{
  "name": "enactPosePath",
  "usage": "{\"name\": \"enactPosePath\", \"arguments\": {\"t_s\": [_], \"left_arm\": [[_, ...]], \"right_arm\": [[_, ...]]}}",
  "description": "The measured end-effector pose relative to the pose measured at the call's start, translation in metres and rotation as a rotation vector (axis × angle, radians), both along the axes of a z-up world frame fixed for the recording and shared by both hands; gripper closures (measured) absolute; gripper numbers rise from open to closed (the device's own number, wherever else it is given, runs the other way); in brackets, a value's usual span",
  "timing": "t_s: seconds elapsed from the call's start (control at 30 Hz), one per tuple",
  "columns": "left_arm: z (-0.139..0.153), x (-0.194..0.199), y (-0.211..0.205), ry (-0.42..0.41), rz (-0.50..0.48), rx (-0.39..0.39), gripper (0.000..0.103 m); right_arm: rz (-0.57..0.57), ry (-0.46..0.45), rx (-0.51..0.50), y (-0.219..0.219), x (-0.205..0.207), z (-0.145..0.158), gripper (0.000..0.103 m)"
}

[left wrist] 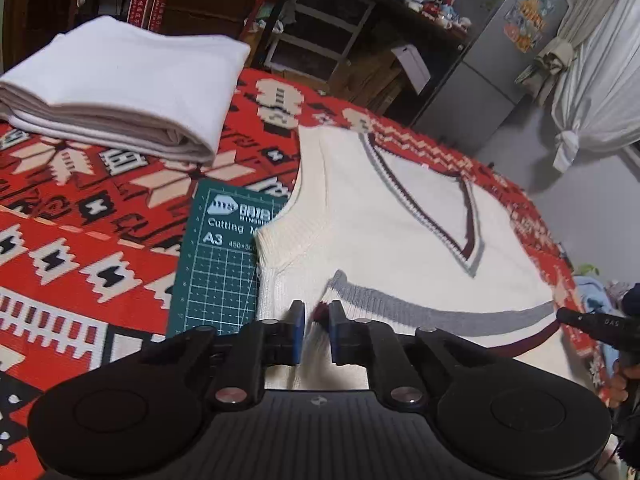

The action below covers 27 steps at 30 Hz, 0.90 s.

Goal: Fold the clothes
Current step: 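Open both grippers to release the folded hem and lift away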

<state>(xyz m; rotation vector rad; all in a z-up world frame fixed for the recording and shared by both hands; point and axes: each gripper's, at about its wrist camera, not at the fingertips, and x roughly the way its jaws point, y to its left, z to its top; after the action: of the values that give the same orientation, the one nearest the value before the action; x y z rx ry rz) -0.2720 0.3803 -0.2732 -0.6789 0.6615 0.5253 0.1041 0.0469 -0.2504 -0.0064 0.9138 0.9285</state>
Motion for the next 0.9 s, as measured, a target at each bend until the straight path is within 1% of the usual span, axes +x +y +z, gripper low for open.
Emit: {"name": "enactPosePath", "arguments": {"t_s": [0.03, 0.1, 0.17, 0.23, 0.3, 0.37, 0.4, 0.43, 0.53, 0.57, 0.63, 0.67, 0.7, 0.73, 0.9], "left_arm": [[0.003, -0.004, -0.001, -0.004, 0.0, 0.002, 0.08], [0.009, -0.014, -0.005, -0.006, 0.003, -0.01, 0.078], [0.011, -0.023, -0.012, -0.001, -0.022, -0.037, 0.078], [0.012, -0.031, -0.022, 0.013, -0.055, -0.049, 0.076], [0.012, -0.038, -0.035, 0.036, -0.081, -0.044, 0.075], [0.008, -0.046, -0.045, 0.055, -0.085, -0.041, 0.074], [0.004, -0.05, -0.049, 0.063, -0.087, -0.042, 0.075], [0.0, -0.053, -0.052, 0.073, -0.081, -0.04, 0.076], [-0.004, -0.061, -0.058, 0.065, -0.059, -0.03, 0.083], [-0.004, -0.062, -0.058, 0.072, -0.053, -0.027, 0.084], [-0.004, -0.063, -0.058, 0.092, -0.05, -0.007, 0.093], [-0.004, -0.063, -0.059, 0.104, -0.053, 0.005, 0.095], [-0.004, -0.064, -0.06, 0.111, -0.057, 0.017, 0.096], [-0.004, -0.064, -0.062, 0.117, -0.061, 0.029, 0.097], [-0.001, -0.063, -0.073, 0.169, -0.099, 0.098, 0.097]], "right_arm": [[-0.005, 0.0, 0.001, -0.002, 0.0, 0.0, 0.091], [-0.014, 0.0, 0.002, -0.006, -0.001, 0.001, 0.091], [-0.018, -0.002, 0.0, -0.011, -0.003, 0.002, 0.091], [0.016, -0.019, -0.027, -0.024, -0.015, 0.006, 0.09], [0.032, -0.042, -0.055, -0.037, -0.025, 0.006, 0.085], [0.04, -0.054, -0.075, -0.05, -0.033, 0.004, 0.079], [0.043, -0.048, -0.079, -0.056, -0.036, 0.001, 0.079], [0.045, -0.041, -0.082, -0.062, -0.039, -0.002, 0.079], [0.049, -0.018, -0.086, -0.072, -0.046, -0.011, 0.079], [0.051, -0.01, -0.082, -0.075, -0.047, -0.013, 0.079], [0.059, -0.007, -0.095, -0.076, -0.05, -0.018, 0.081], [0.064, -0.01, -0.108, -0.076, -0.051, -0.02, 0.084], [0.069, -0.016, -0.122, -0.076, -0.052, -0.022, 0.092], [0.071, -0.032, -0.136, -0.076, -0.054, -0.024, 0.094], [0.057, -0.025, -0.129, -0.086, -0.055, -0.024, 0.094]]}}
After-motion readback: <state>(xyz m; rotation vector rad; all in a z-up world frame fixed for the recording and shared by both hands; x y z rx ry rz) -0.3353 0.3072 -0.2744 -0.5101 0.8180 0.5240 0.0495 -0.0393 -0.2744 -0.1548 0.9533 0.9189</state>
